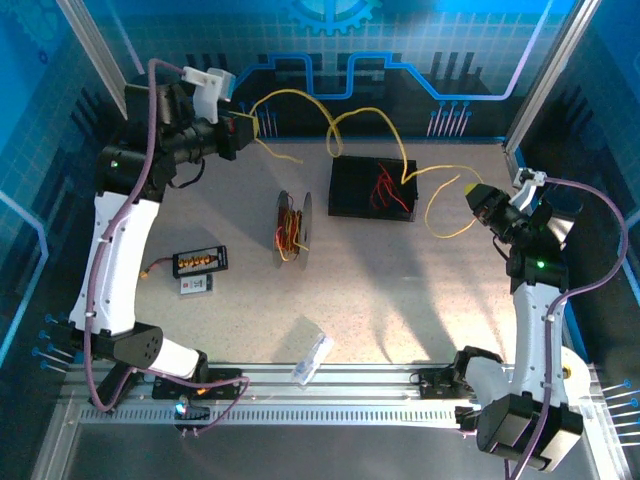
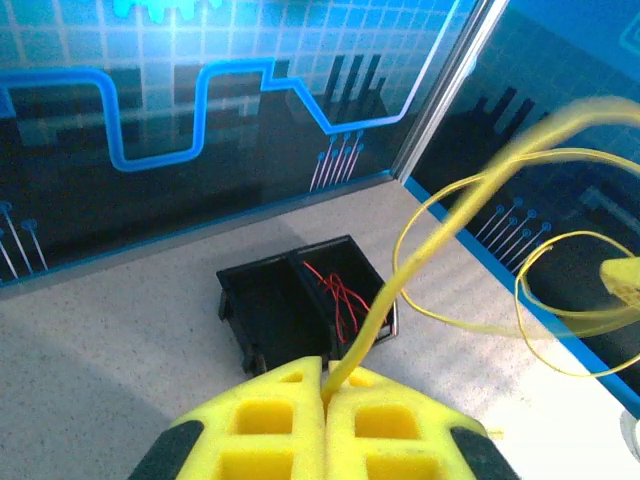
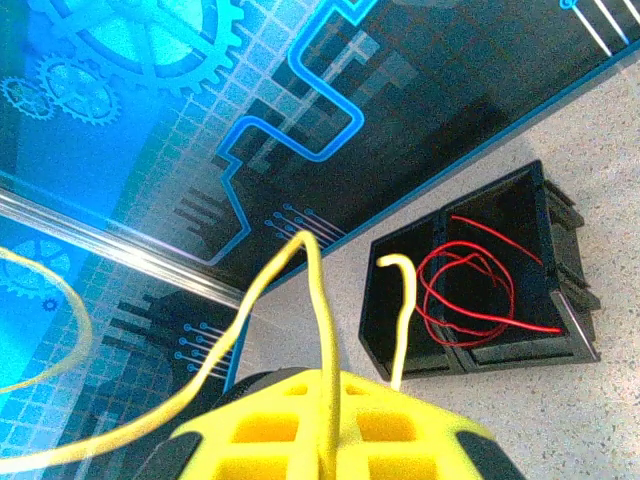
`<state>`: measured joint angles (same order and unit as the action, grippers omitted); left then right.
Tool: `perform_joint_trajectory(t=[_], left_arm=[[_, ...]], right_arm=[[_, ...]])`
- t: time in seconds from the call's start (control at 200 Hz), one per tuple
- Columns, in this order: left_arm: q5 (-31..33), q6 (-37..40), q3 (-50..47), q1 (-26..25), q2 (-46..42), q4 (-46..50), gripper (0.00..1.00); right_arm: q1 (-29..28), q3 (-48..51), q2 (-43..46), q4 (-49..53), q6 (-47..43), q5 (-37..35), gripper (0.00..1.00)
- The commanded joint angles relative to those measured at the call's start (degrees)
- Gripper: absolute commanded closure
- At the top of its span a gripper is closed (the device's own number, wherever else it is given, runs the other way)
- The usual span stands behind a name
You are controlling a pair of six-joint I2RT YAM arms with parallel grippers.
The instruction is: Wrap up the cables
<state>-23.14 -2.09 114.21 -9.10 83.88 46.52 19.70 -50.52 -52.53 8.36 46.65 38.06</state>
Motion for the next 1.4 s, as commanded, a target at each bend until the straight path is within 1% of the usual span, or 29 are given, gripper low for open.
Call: perform_joint_trajectory(t=[0.0, 0.1, 0.195, 0.24, 0.28, 0.35, 0.395, 0.41, 0.44, 0.53, 0.595, 0.641, 0.656, 0.676, 0.726, 0.806, 0.861, 0.956, 1.001, 1.036, 1.051, 1.091, 1.121, 1.136, 1.146, 1.166, 1.231, 1.306, 1.396], left_arm=[[0.6, -2.8, 1.5, 2.2, 2.0, 2.3, 1.00], [0.2, -3.7, 0.3, 3.9, 1.8, 1.3, 1.00], [-1.0, -4.4, -1.3, 6.5, 0.7, 0.1, 1.00], [-1.3, -4.5, -2.0, 8.2, 0.1, -0.4, 1.00], [-1.2, -4.7, -2.6, 9.8, -0.6, -0.7, 1.00], [-1.9, -5.7, -3.6, 13.9, -1.4, -1.4, 1.00], [-3.5, -6.7, -4.0, 16.7, -1.6, -2.0, 1.00], [-4.1, -7.1, -4.1, 17.6, -1.6, -2.1, 1.00], [-5.1, -7.5, -4.1, 19.1, -1.7, -2.3, 1.00], [-7.3, -7.2, -3.1, 20.2, -1.2, -1.7, 1.00], [-11.5, -7.2, -2.6, 18.8, -0.3, -1.9, 1.00], [-11.9, -6.2, -2.6, 15.4, 0.2, -1.8, 1.00], [-11.6, -5.4, -2.5, 13.9, 0.4, -1.5, 1.00], [-11.1, -4.3, -2.4, 12.0, 0.8, -1.1, 1.00], [-9.4, -2.4, -2.4, 7.5, 1.8, -0.4, 1.00], [-6.6, -0.6, -1.8, 2.2, 4.1, 0.8, 1.00], [-3.6, 0.1, -0.9, -0.9, 6.0, 1.4, 1.00], [0.8, 1.5, 2.2, -5.8, 10.2, 3.5, 1.00], [3.3, 2.0, 4.1, -7.8, 12.3, 4.6, 1.00], [4.7, 2.5, 5.9, -9.3, 14.0, 5.9, 1.00], [5.4, 2.7, 6.6, -9.9, 14.7, 6.5, 1.00], [7.2, 3.0, 8.6, -11.3, 16.6, 7.5, 1.00], [8.5, 3.3, 9.9, -12.3, 18.0, 8.4, 1.00], [9.0, 3.4, 10.7, -12.9, 18.6, 8.8, 1.00], [9.3, 3.5, 11.2, -13.1, 19.0, 9.1, 1.00], [10.0, 3.7, 12.2, -13.6, 19.9, 9.7, 1.00], [11.9, 3.8, 15.0, -14.6, 22.2, 11.1, 1.00], [13.4, 3.3, 18.0, -15.1, 24.7, 12.5, 1.00], [13.8, 2.6, 21.6, -15.4, 27.3, 14.2, 1.00]], right_arm=[[1.6, 1.3, 0.5, -1.5, -0.1, 3.1, 1.00], [2.4, 1.4, 0.5, 0.2, -0.8, 2.6, 1.00], [3.7, 0.4, 0.1, 6.1, -3.6, -0.1, 1.00], [4.4, 0.4, -0.4, 9.7, -5.6, -2.1, 1.00], [5.2, -1.6, -1.1, 12.2, -7.3, -3.4, 1.00], [7.2, -2.5, -2.9, 16.6, -9.9, -6.9, 1.00], [7.7, -2.1, -3.8, 17.1, -10.4, -7.8, 1.00], [9.4, -1.9, -4.1, 17.1, -10.6, -8.2, 1.00], [10.1, -1.5, -4.5, 16.9, -10.8, -8.9, 1.00], [10.5, -0.3, -6.4, 14.9, -11.0, -9.2, 1.00], [10.0, 1.7, -8.4, 10.5, -9.7, -5.9, 1.00], [8.6, 1.8, -10.4, 9.0, -10.0, -4.9, 1.00], [8.4, 1.6, -11.1, 9.2, -10.4, -5.0, 1.00], [6.2, 1.3, -12.1, 9.3, -11.0, -5.5, 1.00], [3.9, 1.0, -14.6, 9.4, -12.2, -7.4, 1.00], [1.4, 0.9, -18.5, 9.2, -13.6, -11.2, 1.00], [0.7, 0.9, -21.5, 8.4, -14.0, -12.3, 1.00], [-0.1, 0.4, -27.7, 7.1, -14.7, -13.0, 0.91], [-0.4, 0.4, -30.4, 6.3, -14.9, -12.8, 0.85], [-0.7, 0.4, -32.3, 5.8, -14.9, -12.3, 0.77], [-0.8, -1.0, -33.1, 5.7, -15.0, -12.2, 0.75], [-1.2, -1.6, -34.3, 5.7, -15.1, -11.7, 0.70], [-1.5, -1.8, -34.6, 5.8, -15.2, -11.2, 0.64], [-1.7, -1.9, -34.5, 6.1, -15.3, -11.2, 0.58], [-1.8, -1.9, -34.4, 6.1, -15.3, -11.2, 0.58], [-2.1, -1.8, -33.8, 6.4, -15.4, -11.2, 0.51], [-2.5, -1.5, -30.8, 7.5, -15.8, -11.8, 0.38], [-2.5, -1.6, -26.5, 9.7, -16.3, -12.6, 0.26], [-2.8, -2.3, -19.8, 13.2, -17.1, -14.8, 0.09]])
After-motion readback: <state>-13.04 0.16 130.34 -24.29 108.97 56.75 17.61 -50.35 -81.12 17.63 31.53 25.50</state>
